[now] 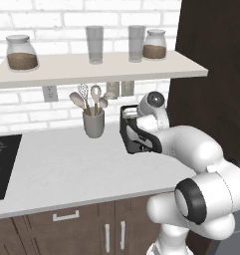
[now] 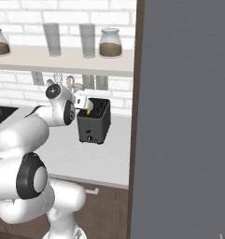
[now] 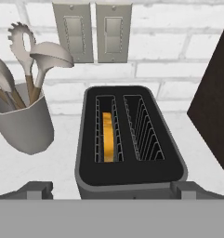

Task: Start the toaster. Once the lever pops up, take the bread to the plate on the dining counter.

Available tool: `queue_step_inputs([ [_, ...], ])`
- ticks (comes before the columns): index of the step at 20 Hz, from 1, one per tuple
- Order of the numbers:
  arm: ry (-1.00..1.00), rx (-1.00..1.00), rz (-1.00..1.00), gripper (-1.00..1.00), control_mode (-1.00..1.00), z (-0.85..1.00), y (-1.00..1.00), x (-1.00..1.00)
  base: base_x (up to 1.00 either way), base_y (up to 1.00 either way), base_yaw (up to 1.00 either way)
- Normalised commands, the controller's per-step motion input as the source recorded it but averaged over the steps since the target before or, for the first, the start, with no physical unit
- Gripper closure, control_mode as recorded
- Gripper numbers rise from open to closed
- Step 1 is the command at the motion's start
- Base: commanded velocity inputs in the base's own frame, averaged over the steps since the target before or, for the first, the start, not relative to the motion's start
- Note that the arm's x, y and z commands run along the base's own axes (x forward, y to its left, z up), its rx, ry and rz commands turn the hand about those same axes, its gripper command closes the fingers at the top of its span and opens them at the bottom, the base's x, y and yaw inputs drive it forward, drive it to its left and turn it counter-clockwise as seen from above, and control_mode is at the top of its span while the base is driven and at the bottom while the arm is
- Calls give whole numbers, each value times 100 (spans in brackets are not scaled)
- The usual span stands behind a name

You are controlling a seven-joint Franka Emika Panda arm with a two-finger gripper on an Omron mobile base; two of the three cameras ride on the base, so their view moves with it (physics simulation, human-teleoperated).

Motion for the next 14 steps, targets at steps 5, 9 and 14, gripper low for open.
queue_step_inputs([
  [5, 0, 0, 0, -100, -100, 0, 0, 0, 0, 0, 0],
  [9, 0, 0, 0, -100, -100, 0, 0, 0, 0, 0, 0],
  [14, 0, 0, 0, -100, -100, 0, 0, 0, 0, 0, 0],
])
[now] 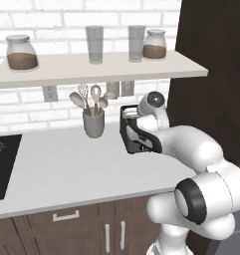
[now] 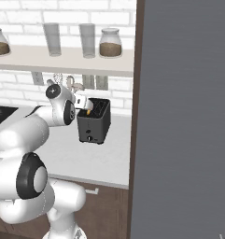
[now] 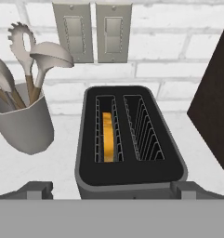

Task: Start the toaster. Once the lever pops up, take the bread to the plate on the dining counter.

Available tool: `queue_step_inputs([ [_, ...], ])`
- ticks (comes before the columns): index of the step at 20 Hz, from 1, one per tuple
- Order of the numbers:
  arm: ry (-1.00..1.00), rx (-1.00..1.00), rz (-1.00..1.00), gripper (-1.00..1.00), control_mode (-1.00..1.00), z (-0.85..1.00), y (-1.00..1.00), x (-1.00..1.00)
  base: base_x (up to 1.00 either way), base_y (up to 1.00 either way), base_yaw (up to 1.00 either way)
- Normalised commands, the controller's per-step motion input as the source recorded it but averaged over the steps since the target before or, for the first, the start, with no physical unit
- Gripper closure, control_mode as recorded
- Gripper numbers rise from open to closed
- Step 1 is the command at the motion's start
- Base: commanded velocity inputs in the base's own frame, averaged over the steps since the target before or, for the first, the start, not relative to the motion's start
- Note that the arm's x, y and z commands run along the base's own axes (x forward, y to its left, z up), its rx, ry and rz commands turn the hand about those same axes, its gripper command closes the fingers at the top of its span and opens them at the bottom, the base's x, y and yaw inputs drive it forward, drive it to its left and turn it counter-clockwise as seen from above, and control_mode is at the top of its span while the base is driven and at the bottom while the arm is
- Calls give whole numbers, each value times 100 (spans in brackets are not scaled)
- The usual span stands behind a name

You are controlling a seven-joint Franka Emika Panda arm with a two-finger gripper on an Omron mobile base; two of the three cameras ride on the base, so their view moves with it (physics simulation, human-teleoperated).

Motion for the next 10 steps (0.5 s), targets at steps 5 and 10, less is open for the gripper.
queue_step_inputs([
  [5, 0, 0, 0, -100, -100, 0, 0, 0, 0, 0, 0],
  [10, 0, 0, 0, -100, -100, 0, 0, 0, 0, 0, 0],
])
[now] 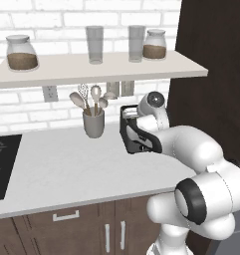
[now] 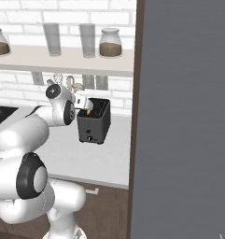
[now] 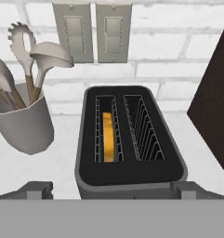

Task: Start the toaster. Once the lever pops up, take the bread to the plate on the dining counter.

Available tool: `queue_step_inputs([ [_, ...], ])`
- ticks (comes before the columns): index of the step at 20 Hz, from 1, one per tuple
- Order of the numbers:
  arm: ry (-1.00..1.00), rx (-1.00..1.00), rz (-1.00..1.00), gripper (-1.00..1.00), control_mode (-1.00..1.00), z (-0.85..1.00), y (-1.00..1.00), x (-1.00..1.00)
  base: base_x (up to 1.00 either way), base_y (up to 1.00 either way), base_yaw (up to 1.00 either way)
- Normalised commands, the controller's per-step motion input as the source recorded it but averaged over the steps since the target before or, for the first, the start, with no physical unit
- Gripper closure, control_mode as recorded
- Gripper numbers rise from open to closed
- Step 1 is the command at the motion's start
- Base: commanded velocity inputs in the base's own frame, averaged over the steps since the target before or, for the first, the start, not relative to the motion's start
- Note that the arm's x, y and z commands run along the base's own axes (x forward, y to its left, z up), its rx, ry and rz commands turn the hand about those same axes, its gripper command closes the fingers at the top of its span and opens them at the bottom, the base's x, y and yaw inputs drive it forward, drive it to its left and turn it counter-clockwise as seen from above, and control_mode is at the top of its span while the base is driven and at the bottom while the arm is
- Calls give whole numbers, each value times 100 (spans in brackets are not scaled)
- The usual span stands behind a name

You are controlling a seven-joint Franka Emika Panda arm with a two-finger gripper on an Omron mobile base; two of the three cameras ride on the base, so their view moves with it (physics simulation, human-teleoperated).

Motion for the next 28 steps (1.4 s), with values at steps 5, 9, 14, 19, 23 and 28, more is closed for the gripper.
queue_step_inputs([
  [5, 0, 0, 0, -100, -100, 0, 0, 0, 0, 0, 0],
  [9, 0, 0, 0, -100, -100, 0, 0, 0, 0, 0, 0],
  [14, 0, 0, 0, -100, -100, 0, 0, 0, 0, 0, 0],
  [19, 0, 0, 0, -100, -100, 0, 0, 0, 0, 0, 0],
  [23, 0, 0, 0, -100, -100, 0, 0, 0, 0, 0, 0],
  [28, 0, 0, 0, -100, -100, 0, 0, 0, 0, 0, 0],
])
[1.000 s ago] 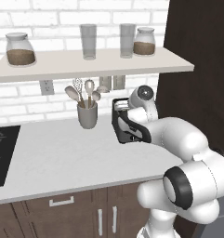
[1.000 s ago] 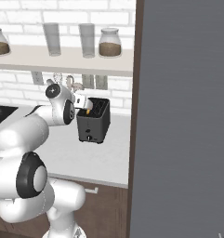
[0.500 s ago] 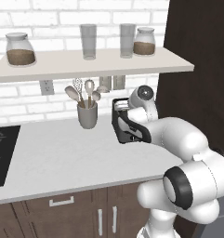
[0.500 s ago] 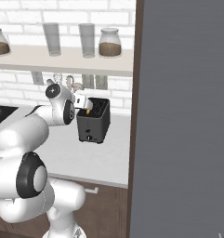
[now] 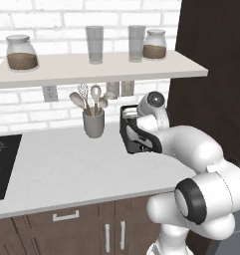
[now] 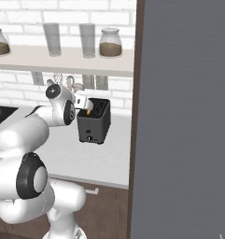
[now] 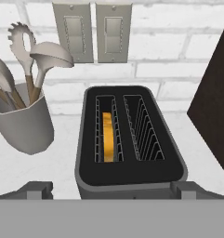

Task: Start the toaster. Once the lever pops up, take the bread to the plate on the dining counter.

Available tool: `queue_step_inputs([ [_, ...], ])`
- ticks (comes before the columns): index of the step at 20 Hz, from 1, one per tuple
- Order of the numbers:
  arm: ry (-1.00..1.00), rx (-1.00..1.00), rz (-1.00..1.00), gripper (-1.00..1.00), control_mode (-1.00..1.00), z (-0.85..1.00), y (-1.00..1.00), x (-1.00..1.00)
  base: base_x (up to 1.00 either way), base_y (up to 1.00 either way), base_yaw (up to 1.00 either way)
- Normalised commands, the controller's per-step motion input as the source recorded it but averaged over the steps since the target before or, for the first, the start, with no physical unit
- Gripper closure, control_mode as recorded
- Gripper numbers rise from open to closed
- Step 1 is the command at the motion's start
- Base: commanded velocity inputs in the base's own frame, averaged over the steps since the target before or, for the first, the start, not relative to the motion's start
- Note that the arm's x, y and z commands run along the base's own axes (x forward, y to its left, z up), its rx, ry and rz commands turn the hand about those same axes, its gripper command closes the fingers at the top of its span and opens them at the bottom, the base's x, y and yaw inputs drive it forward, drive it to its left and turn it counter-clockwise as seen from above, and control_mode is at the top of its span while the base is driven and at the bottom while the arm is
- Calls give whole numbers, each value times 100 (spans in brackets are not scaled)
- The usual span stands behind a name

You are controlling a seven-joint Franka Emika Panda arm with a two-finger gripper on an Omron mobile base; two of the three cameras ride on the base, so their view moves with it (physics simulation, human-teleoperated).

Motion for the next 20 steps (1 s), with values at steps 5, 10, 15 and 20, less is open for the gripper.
queue_step_inputs([
  [5, 0, 0, 0, -100, -100, 0, 0, 0, 0, 0, 0],
  [10, 0, 0, 0, -100, -100, 0, 0, 0, 0, 0, 0],
  [15, 0, 0, 0, -100, -100, 0, 0, 0, 0, 0, 0],
  [20, 0, 0, 0, -100, -100, 0, 0, 0, 0, 0, 0],
])
